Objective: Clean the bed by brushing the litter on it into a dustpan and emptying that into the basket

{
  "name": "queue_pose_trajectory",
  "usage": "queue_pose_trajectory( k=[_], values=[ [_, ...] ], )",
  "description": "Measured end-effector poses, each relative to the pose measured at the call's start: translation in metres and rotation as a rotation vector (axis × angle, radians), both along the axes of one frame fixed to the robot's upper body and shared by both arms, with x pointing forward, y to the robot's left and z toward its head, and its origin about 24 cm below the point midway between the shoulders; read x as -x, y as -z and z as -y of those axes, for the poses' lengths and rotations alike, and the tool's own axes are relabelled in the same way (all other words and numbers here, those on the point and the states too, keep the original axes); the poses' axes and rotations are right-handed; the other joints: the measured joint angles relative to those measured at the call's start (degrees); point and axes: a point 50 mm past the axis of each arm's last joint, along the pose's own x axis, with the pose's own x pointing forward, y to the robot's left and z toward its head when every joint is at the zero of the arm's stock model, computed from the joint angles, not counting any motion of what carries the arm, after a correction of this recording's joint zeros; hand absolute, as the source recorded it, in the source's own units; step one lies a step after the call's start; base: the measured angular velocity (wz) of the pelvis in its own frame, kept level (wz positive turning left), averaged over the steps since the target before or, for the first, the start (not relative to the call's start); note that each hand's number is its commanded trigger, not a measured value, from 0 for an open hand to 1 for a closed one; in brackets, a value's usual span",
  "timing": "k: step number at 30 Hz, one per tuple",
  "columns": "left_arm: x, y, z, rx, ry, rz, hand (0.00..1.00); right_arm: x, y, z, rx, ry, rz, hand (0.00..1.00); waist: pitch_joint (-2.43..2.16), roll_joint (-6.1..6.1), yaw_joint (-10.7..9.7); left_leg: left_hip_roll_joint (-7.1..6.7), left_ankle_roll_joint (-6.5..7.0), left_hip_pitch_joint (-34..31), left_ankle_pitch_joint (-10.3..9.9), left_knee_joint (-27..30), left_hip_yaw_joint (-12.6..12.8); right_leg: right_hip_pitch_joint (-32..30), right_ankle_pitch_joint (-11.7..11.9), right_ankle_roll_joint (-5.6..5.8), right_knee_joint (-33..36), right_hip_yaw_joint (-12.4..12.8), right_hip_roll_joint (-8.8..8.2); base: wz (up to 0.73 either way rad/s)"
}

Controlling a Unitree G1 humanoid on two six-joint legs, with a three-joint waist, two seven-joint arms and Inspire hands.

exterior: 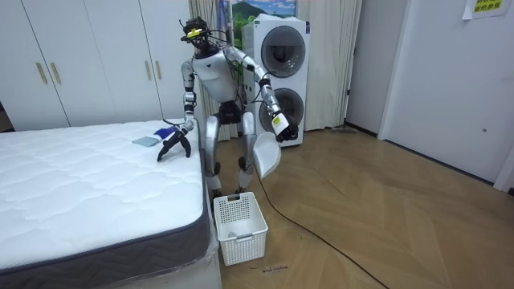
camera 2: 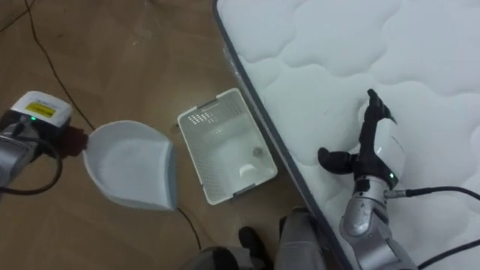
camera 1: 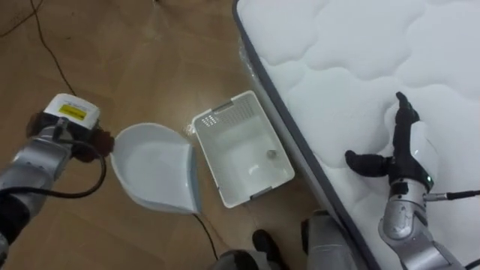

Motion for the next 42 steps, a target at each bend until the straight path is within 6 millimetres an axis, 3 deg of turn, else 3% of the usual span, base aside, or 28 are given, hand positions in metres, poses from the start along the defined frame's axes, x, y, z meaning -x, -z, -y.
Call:
queue_pose_trajectory(
  k=[8,15,23,25,28,29,30,32,34,38,40,42],
  values=[
    [0.015,0.002,-0.033,-0.018,-0.147,-0.026,1.0,-0.001,-0.003,-0.002,-0.02,0.0,0.017,0.0,0.07,0.21,0.27,0.01,-0.36,-0.93,-0.21,-0.24,-0.04,-1.16,-0.32,0.07,0.52,0.67,0.51,0.0],
    [0.015,0.003,-0.033,0.158,-0.218,0.052,1.0,-0.002,-0.006,0.0,-0.032,0.006,0.052,0.0,0.61,1.28,0.26,-0.07,-0.24,-1.2,-0.28,0.89,-0.17,-1.37,-0.33,0.06,1.67,0.57,0.46,0.02],
    [0.009,0.002,-0.02,0.303,-0.136,0.211,1.0,0.004,-0.006,0.01,-0.053,0.015,0.061,0.0,0.8,1.03,0.7,-0.01,-0.2,0.41,-0.5,1.85,-0.11,0.26,-0.92,0.01,1.97,0.8,0.33,-0.01],
    [0.013,0.004,-0.018,0.37,-0.123,0.285,1.0,0.005,-0.006,0.011,-0.058,0.014,0.07,0.0,1.16,0.35,1.78,0.63,-0.24,1.32,-1.14,2.26,1.18,0.4,-1.03,0.12,2.23,2.4,1.2,-0.32],
    [0.024,0.014,-0.012,0.465,-0.091,0.361,1.0,0.008,-0.003,0.014,-0.071,0.031,0.065,0.0,1.06,-0.41,3.69,1.97,-0.77,3.23,-2.33,2.52,2.69,1.29,-0.67,0.05,1.29,4.44,3.03,-0.5],
    [0.028,0.018,-0.01,0.487,-0.09,0.374,1.0,0.009,-0.001,0.014,-0.075,0.037,0.059,0.0,0.9,-0.79,4.26,1.98,-0.9,3.94,-2.46,2.22,3.02,1.63,-0.67,0.05,1.14,4.97,3.36,-0.51],
    [0.035,0.025,-0.006,0.53,-0.089,0.398,1.0,0.01,0.001,0.015,-0.075,0.045,0.051,0.0,0.78,-1.93,5.21,2.03,-1.23,5.69,-2.75,1.38,4.1,2.51,-0.67,0.04,1.02,5.94,3.55,-0.43],
    [0.043,0.034,0.004,0.599,-0.078,0.415,1.0,0.01,0.0,0.02,-0.077,0.072,0.063,0.0,0.65,-2.18,5.23,2.23,-1.4,7.24,-2.89,0.6,4.11,4.29,-0.65,0.06,-0.1,5.86,3.89,-0.21],
    [0.043,0.038,0.015,0.663,-0.053,0.414,1.0,0.012,0.001,0.026,-0.093,0.132,0.083,0.0,-0.03,-3.27,5.38,2.48,-1.53,8.7,-2.97,0.27,4.11,5.8,-0.49,0.01,-1.29,5.74,4.44,-0.02],
    [0.038,0.036,0.035,0.741,0.028,0.456,1.0,0.017,0.001,0.03,-0.113,0.167,0.103,0.0,-0.62,-3.89,6.13,4.04,-2.0,11.93,-3.84,-0.33,4.22,10.04,0.69,-0.19,-4.97,5.12,5.8,-0.23],
    [0.036,0.031,0.044,0.79,0.083,0.512,1.0,0.024,0.004,0.035,-0.114,0.187,0.103,0.0,-1.65,-4.88,6.57,4.3,-2.23,15.4,-3.95,-2.64,5.33,13.01,1.44,-0.1,-7.54,5.32,6.52,-0.34],
    [0.041,0.03,0.046,0.827,0.089,0.564,1.0,0.028,0.004,0.039,-0.11,0.21,0.106,0.0,-2.16,-5.32,6.7,4.86,-2.5,18.38,-4.11,-4.4,7.22,15.21,2.38,-0.05,-9.7,5.43,7.4,-0.62]
  ],
)
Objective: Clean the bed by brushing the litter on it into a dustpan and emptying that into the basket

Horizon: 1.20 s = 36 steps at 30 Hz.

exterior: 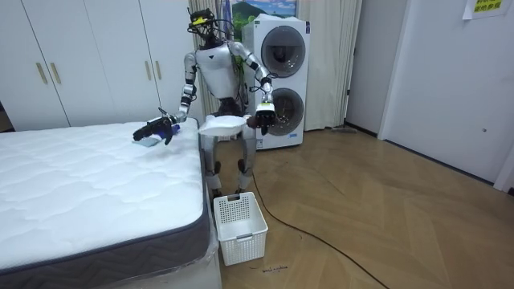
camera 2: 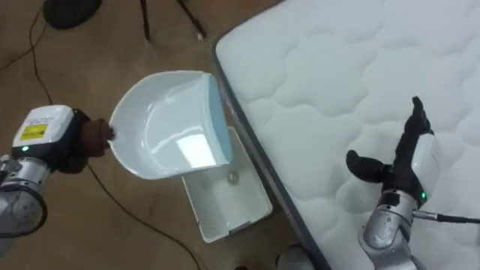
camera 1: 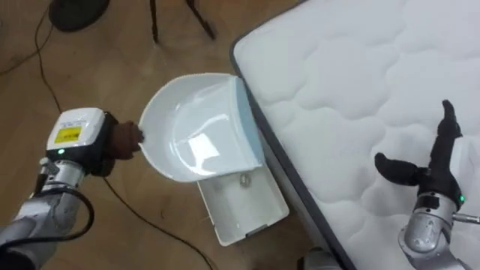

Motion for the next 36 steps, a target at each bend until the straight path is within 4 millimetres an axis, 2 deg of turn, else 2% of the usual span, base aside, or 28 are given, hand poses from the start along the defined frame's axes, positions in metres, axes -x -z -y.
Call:
queue_pose_trajectory(
  k=[2,3,4,5,7,8,9,11,12,13,14,15,16,17,18,19,20,21,22,24,27,29,31,32,33,34,35,36],
  values=[
    [0.006,0.003,0.0,0.035,-0.023,0.017,1.0,0.004,0.003,0.001,-0.006,0.017,-0.006,0.0,-0.38,-0.71,0.57,0.48,-0.39,3.42,-0.23,-2.02,2.69,1.93,0.94,-0.29,-1.66,-0.64,0.18,-0.87],
    [0.011,0.006,0.002,0.056,-0.039,0.025,1.0,0.007,0.005,0.0,-0.014,0.024,-0.012,0.0,-0.61,-0.96,1.31,1.05,-0.73,5.56,-0.43,-3.64,4.9,2.97,1.85,-0.9,-2.86,-2.61,-0.19,-1.04],
    [0.017,0.01,0.005,0.085,-0.051,0.032,1.0,0.01,0.007,-0.003,-0.028,0.026,-0.011,0.0,-0.69,-1.21,1.71,1.34,-1.02,7.38,-0.59,-4.74,6.63,3.98,2.58,-1.83,-3.97,-6.03,-0.71,-1.01],
    [0.019,0.013,0.007,0.102,-0.057,0.033,1.0,0.011,0.007,-0.004,-0.034,0.026,-0.009,0.0,-0.68,-1.23,1.68,1.3,-1.06,8.06,-0.6,-5.19,6.78,4.44,2.83,-2.12,-4.37,-7.35,-1.01,-0.91],
    [0.025,0.021,0.019,0.168,-0.063,0.028,1.0,0.014,0.01,-0.009,-0.058,0.025,-0.011,0.0,-0.8,-2.06,1.68,1.29,-1.36,10.37,-0.85,-6.03,9.81,4.78,3.51,-3.16,-4.65,-10.79,-1.62,-0.81],
    [0.026,0.022,0.022,0.179,-0.058,0.03,1.0,0.014,0.011,-0.01,-0.066,0.026,-0.012,0.0,-0.77,-2.16,1.54,1.39,-1.42,10.73,-0.95,-6.53,10.58,4.91,3.82,-3.4,-5.11,-11.42,-1.6,-0.79],
    [0.026,0.023,0.026,0.196,-0.048,0.032,1.0,0.015,0.013,-0.013,-0.084,0.025,-0.017,0.0,-0.76,-2.57,1.64,1.68,-1.49,11.54,-0.99,-7.07,12.54,4.96,4.69,-3.85,-5.97,-12.23,-1.28,-0.86],
    [0.026,0.024,0.028,0.222,-0.05,0.035,1.0,0.014,0.015,-0.019,-0.107,0.015,-0.021,0.0,-0.91,-3.18,2.17,2.58,-1.75,12.42,-1.41,-7.63,15.96,5.11,5.75,-5.24,-7.17,-15.97,-1.32,-0.98],
    [0.026,0.024,0.029,0.234,-0.055,0.042,1.0,0.014,0.016,-0.02,-0.114,0.01,-0.022,0.0,-0.96,-3.63,2.8,3.34,-1.98,12.98,-1.91,-7.6,18.71,5.54,6.28,-6.11,-7.0,-19.29,-1.6,-1.02],
    [0.026,0.024,0.033,0.252,-0.059,0.046,1.0,0.014,0.016,-0.021,-0.118,0.003,-0.023,0.0,-0.81,-3.91,3.16,3.7,-2.16,14.07,-2.26,-7.61,21.0,5.83,5.5,-5.92,-5.04,-22.43,-2.98,-0.95],
    [0.026,0.025,0.036,0.267,-0.061,0.047,1.0,0.015,0.017,-0.021,-0.119,0.002,-0.022,0.0,-0.8,-3.94,3.12,3.72,-2.31,14.79,-2.44,-7.7,22.03,6.28,4.6,-5.32,-3.2,-23.17,-4.1,-0.75],
    [0.026,0.027,0.042,0.298,-0.063,0.052,1.0,0.017,0.017,-0.021,-0.123,-0.001,-0.018,0.0,-0.77,-4.11,3.15,3.53,-2.71,16.19,-2.72,-8.15,23.48,7.51,3.03,-3.62,-0.89,-23.55,-6.37,-0.66],
    [0.027,0.027,0.047,0.333,-0.062,0.062,1.0,0.016,0.017,-0.024,-0.134,-0.013,-0.005,0.0,-0.77,-4.55,3.22,3.1,-3.14,17.09,-2.63,-8.78,24.74,8.46,2.15,-2.62,-1.57,-23.88,-7.13,-0.66],
    [0.026,0.026,0.05,0.347,-0.058,0.069,1.0,0.015,0.016,-0.025,-0.138,-0.021,0.001,0.0,-0.71,-4.82,3.18,2.94,-3.23,17.25,-2.58,-8.86,24.91,8.49,2.01,-2.81,-2.24,-23.94,-7.01,-0.49],
    [0.026,0.025,0.056,0.372,-0.048,0.076,1.0,0.018,0.017,-0.027,-0.146,-0.033,0.005,0.0,-0.75,-5.36,2.82,2.76,-3.34,17.42,-2.61,-8.8,24.95,8.31,1.55,-3.81,-3.27,-23.53,-6.72,-0.35],
    [0.028,0.026,0.061,0.392,-0.041,0.076,1.0,0.021,0.016,-0.029,-0.153,-0.043,0.007,0.0,-0.83,-5.74,2.95,2.85,-3.54,17.82,-2.6,-8.55,24.76,8.37,1.47,-3.98,-3.68,-22.21,-5.95,-0.4],
    [0.03,0.028,0.062,0.398,-0.041,0.072,1.0,0.022,0.016,-0.031,-0.157,-0.049,0.009,0.0,-0.89,-5.89,3.08,2.9,-3.72,18.08,-2.55,-8.34,24.17,8.54,1.55,-4.12,-4.08,-21.59,-5.43,-0.71],
    [0.036,0.031,0.063,0.402,-0.043,0.055,1.0,0.022,0.015,-0.034,-0.166,-0.062,0.015,0.0,-0.83,-6.21,3.49,2.93,-4.15,18.74,-2.44,-8.14,21.07,9.29,1.92,-4.55,-4.97,-20.46,-4.34,-0.93],
    [0.041,0.035,0.062,0.403,-0.05,0.033,1.0,0.02,0.014,-0.037,-0.174,-0.079,0.021,0.0,-0.85,-6.33,3.88,2.95,-4.43,19.1,-2.48,-8.03,16.18,10.17,2.32,-4.95,-6.01,-19.38,-3.0,-0.93],
    [0.044,0.039,0.063,0.42,-0.054,0.008,1.0,0.019,0.012,-0.04,-0.183,-0.102,0.032,0.0,-0.75,-6.7,3.28,3.22,-4.59,19.25,-2.51,-7.09,11.98,11.29,2.48,-5.18,-7.02,-18.57,-1.86,-0.53],
    [0.046,0.04,0.07,0.44,-0.033,-0.013,1.0,0.023,0.01,-0.043,-0.195,-0.135,0.035,0.0,-0.93,-7.21,2.99,3.99,-4.76,19.57,-2.6,-5.39,9.64,11.99,2.8,-5.55,-8.1,-16.27,0.14,-0.49],
    [0.052,0.042,0.071,0.448,-0.035,-0.023,1.0,0.024,0.013,-0.046,-0.206,-0.163,0.012,0.0,-0.88,-7.11,3.4,4.13,-4.79,20.52,-2.6,-4.51,5.76,13.05,3.48,-5.97,-9.42,-13.63,2.17,-0.91],
    [0.064,0.05,0.069,0.451,-0.054,-0.063,1.0,0.023,0.013,-0.05,-0.217,-0.204,-0.006,0.0,-1.19,-6.39,4.06,3.91,-5.12,20.91,-2.41,-1.78,-1.08,14.41,4.08,-6.47,-10.42,-8.75,4.98,-1.16],
    [0.065,0.051,0.069,0.453,-0.057,-0.072,1.0,0.023,0.013,-0.05,-0.219,-0.213,-0.006,0.0,-1.15,-6.28,4.42,3.85,-5.53,20.8,-2.16,-0.51,-2.07,14.55,4.24,-6.62,-10.42,-7.4,5.51,-1.18],
    [0.07,0.055,0.07,0.461,-0.063,-0.094,1.0,0.022,0.012,-0.052,-0.221,-0.229,-0.009,0.0,-1.0,-6.1,5.0,3.42,-6.35,19.71,-1.68,2.02,-5.09,15.21,4.39,-6.61,-10.53,-4.62,6.24,-1.06],
    [0.072,0.057,0.072,0.471,-0.063,-0.105,1.0,0.022,0.012,-0.052,-0.223,-0.235,-0.013,0.0,-1.03,-6.07,5.01,2.36,-6.55,18.88,-1.97,0.37,-9.14,15.5,4.34,-6.28,-10.54,-1.72,6.99,-0.95],
    [0.072,0.057,0.073,0.475,-0.061,-0.104,1.0,0.021,0.012,-0.052,-0.223,-0.238,-0.014,0.0,-1.0,-6.12,5.07,2.07,-6.76,18.18,-1.85,-1.18,-10.67,15.46,4.36,-6.22,-10.48,-0.98,7.04,-0.87],
    [0.071,0.057,0.074,0.481,-0.057,-0.101,1.0,0.019,0.012,-0.053,-0.225,-0.248,-0.022,0.0,-0.92,-6.24,5.31,2.08,-7.9,16.42,-0.7,-4.65,-12.9,15.13,4.42,-5.98,-10.14,0.83,7.34,-0.92]
  ],
)
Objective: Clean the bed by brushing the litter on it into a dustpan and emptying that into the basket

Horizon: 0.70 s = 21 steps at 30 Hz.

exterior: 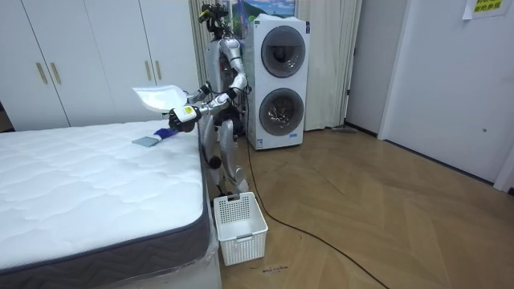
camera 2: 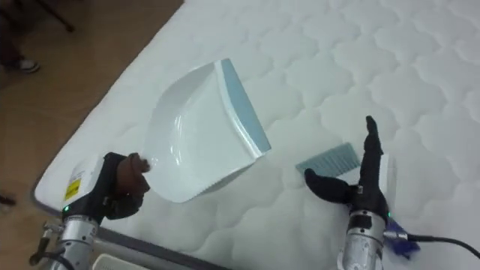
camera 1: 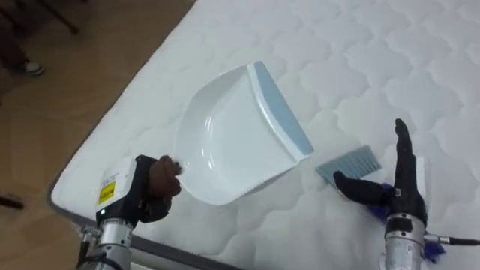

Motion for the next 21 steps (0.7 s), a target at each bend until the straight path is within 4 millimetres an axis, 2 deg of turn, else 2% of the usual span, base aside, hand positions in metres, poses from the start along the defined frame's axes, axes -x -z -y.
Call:
queue_pose_trajectory(
  k=[1,2,3,4,5,7,8,12,14,15,17,19,21],
  values=[
    [0.0,0.0,0.001,0.005,0.002,0.002,1.0,-0.001,0.0,-0.001,-0.002,-0.013,-0.009,0.0,0.0,-0.04,0.55,0.01,0.09,-1.03,2.05,-2.26,-2.12,-0.16,0.04,0.38,0.17,2.22,0.56,-1.05],
    [0.001,0.001,0.002,0.009,0.001,-0.003,1.0,0.0,0.001,-0.001,-0.003,-0.018,-0.016,0.0,-0.09,-0.05,0.97,-0.03,0.09,-0.59,2.49,-2.71,-2.68,-0.07,0.17,0.61,0.01,2.95,0.68,-0.94],
    [0.003,0.002,0.003,0.014,0.001,-0.006,1.0,0.0,0.001,-0.002,-0.007,-0.024,-0.015,0.0,-0.41,0.46,1.07,-0.27,0.35,0.29,1.94,-3.7,-3.14,0.02,0.42,0.94,-0.47,3.61,1.19,-0.62],
    [0.002,0.002,0.004,0.016,0.002,-0.004,1.0,0.0,0.0,-0.003,-0.011,-0.023,-0.009,0.0,-0.38,0.42,0.37,-0.92,0.45,0.76,1.89,-4.44,-2.87,0.1,0.55,1.17,-0.76,3.96,1.16,-0.36],
    [0.003,0.002,0.005,0.019,0.002,-0.006,0.94,0.0,0.0,-0.003,-0.012,-0.023,-0.007,0.0,-0.37,0.41,0.02,-1.08,0.48,1.0,1.88,-4.83,-2.75,0.23,0.64,1.29,-1.04,4.17,1.17,-0.11],
    [0.003,0.004,0.007,0.022,0.023,-0.026,0.26,0.001,0.0,-0.004,-0.013,-0.023,-0.009,0.0,-0.25,0.19,-1.54,-1.63,0.58,2.19,1.87,-5.86,-2.59,0.73,0.52,1.56,-1.15,4.45,1.05,-0.06],
    [0.003,0.004,0.008,0.024,0.03,-0.034,0.0,0.001,0.0,-0.004,-0.014,-0.022,-0.011,0.0,-0.2,0.22,-1.86,-1.69,0.71,2.42,1.79,-5.91,-2.55,0.86,0.38,1.61,-1.13,4.59,0.97,-0.1],
    [0.001,0.005,0.011,0.046,0.051,-0.057,0.0,0.004,0.004,-0.007,-0.03,-0.017,-0.029,0.0,0.08,0.53,-2.41,-1.87,1.31,2.83,1.23,-5.65,-1.24,0.22,-0.3,1.99,-0.75,5.15,1.21,-0.18],
    [0.001,0.005,0.01,0.064,0.043,-0.063,0.0,0.008,0.008,-0.007,-0.028,-0.009,-0.054,0.0,0.23,0.49,-2.04,-1.85,1.46,3.32,0.89,-5.73,0.76,-0.21,-0.53,2.08,-0.26,5.14,1.16,-0.39],
    [0.001,0.005,0.01,0.063,0.043,-0.068,0.0,0.01,0.01,-0.006,-0.026,-0.007,-0.069,0.0,0.45,0.59,-1.94,-1.86,1.67,3.97,0.62,-6.06,2.38,-0.34,-0.82,2.18,0.16,4.78,0.93,-0.52],
    [0.0,0.005,0.009,0.062,0.038,-0.066,0.0,0.01,0.014,-0.005,-0.027,-0.015,-0.098,0.0,0.52,0.61,-1.03,-1.93,2.0,4.58,0.08,-6.8,5.06,-1.61,-1.02,1.98,1.19,1.55,-0.09,-0.72],
    [0.001,0.005,0.008,0.063,0.033,-0.067,0.0,0.012,0.017,-0.006,-0.03,-0.035,-0.126,0.0,0.57,0.59,0.82,-1.58,2.04,4.76,-0.87,-6.7,8.21,-2.95,-1.07,0.92,2.18,-7.58,-3.48,-0.95],
    [0.001,0.005,0.008,0.059,0.035,-0.071,0.0,0.015,0.023,-0.005,-0.027,-0.045,-0.161,0.0,0.6,0.53,0.54,-1.72,2.12,4.86,-0.95,-6.92,8.38,-2.89,-1.03,0.77,2.03,-10.31,-4.53,-0.38]
  ],
)
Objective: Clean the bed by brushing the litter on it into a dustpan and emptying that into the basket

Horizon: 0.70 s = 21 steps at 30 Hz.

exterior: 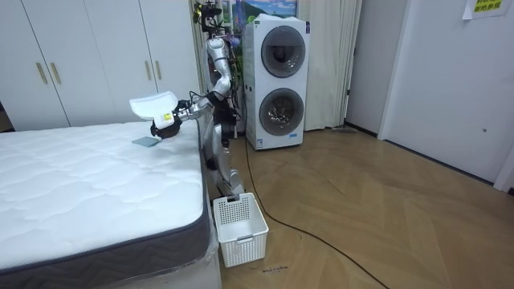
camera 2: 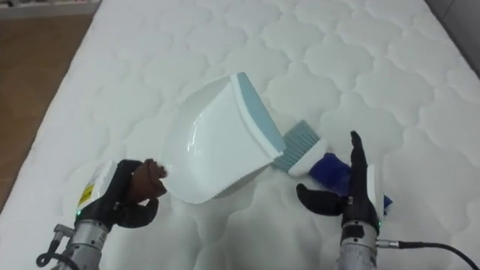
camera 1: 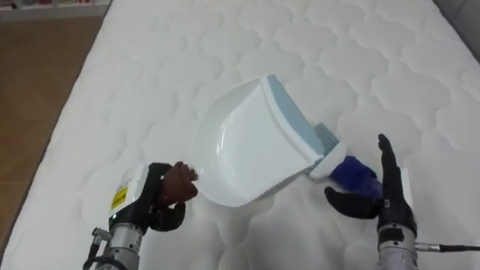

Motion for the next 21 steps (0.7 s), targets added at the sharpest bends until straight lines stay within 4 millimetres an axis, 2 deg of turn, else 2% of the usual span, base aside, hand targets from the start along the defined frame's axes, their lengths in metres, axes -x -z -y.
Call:
queue_pose_trajectory(
  k=[2,6,9,12,15,17,18,20,21],
  values=[
    [0.001,0.001,0.0,-0.002,0.0,-0.008,0.0,0.003,0.003,0.001,0.016,-0.007,-0.022,0.0,0.19,-0.36,-0.71,-0.17,0.02,0.41,0.01,-0.47,0.04,0.21,-0.01,0.03,-0.14,0.38,0.17,-0.13],
    [0.005,0.005,0.0,-0.017,0.009,-0.047,0.0,0.006,0.008,0.001,0.045,-0.038,-0.053,0.0,0.08,-0.61,-1.17,0.12,-0.01,1.67,0.02,-0.84,0.38,1.86,0.4,0.13,-2.0,0.62,1.48,-0.06],
    [0.011,0.01,-0.001,-0.02,0.005,-0.073,0.0,0.014,0.019,0.003,0.064,-0.067,-0.126,0.0,-0.11,-0.31,-0.78,1.04,-0.27,2.36,0.17,-1.13,0.93,3.52,1.47,-0.04,-4.69,0.69,2.48,-0.09],
    [0.023,0.021,-0.004,-0.023,-0.009,-0.132,0.0,0.02,0.029,0.005,0.076,-0.098,-0.201,0.0,-0.55,-0.03,-0.63,1.4,-0.68,2.85,0.43,-1.82,1.41,4.03,2.06,-0.11,-6.13,1.32,3.27,-0.15],
    [0.034,0.036,-0.009,-0.038,-0.023,-0.225,0.0,0.035,0.047,0.01,0.102,-0.134,-0.333,0.0,-0.54,-0.2,-0.66,1.73,-0.73,3.52,0.45,-2.24,1.57,4.7,2.15,-0.24,-6.78,1.44,4.09,-0.06],
    [0.041,0.042,-0.014,-0.066,-0.028,-0.273,0.0,0.046,0.057,0.014,0.109,-0.143,-0.422,0.0,-0.57,-0.67,-0.53,1.89,-1.22,3.71,0.73,-2.33,2.42,4.83,2.16,-0.31,-7.04,1.83,4.36,-0.1],
    [0.045,0.046,-0.017,-0.083,-0.031,-0.301,0.0,0.053,0.062,0.016,0.105,-0.14,-0.465,0.0,-0.47,-0.86,-0.08,2.1,-1.3,3.77,0.78,-2.32,3.15,4.85,2.24,-0.45,-7.18,2.08,4.7,-0.17],
    [0.054,0.054,-0.022,-0.093,-0.048,-0.352,0.0,0.063,0.069,0.019,0.096,-0.136,-0.526,0.0,-0.45,-1.19,0.11,2.69,-1.31,3.75,0.78,-1.86,3.25,5.06,2.34,-0.68,-7.41,2.39,4.98,-0.13],
    [0.059,0.058,-0.025,-0.1,-0.06,-0.379,0.0,0.07,0.073,0.021,0.088,-0.131,-0.571,0.0,-0.3,-1.64,0.09,2.75,-1.32,3.78,0.77,-1.18,3.26,5.5,2.32,-0.86,-7.91,2.4,5.07,-0.08]
  ],
)
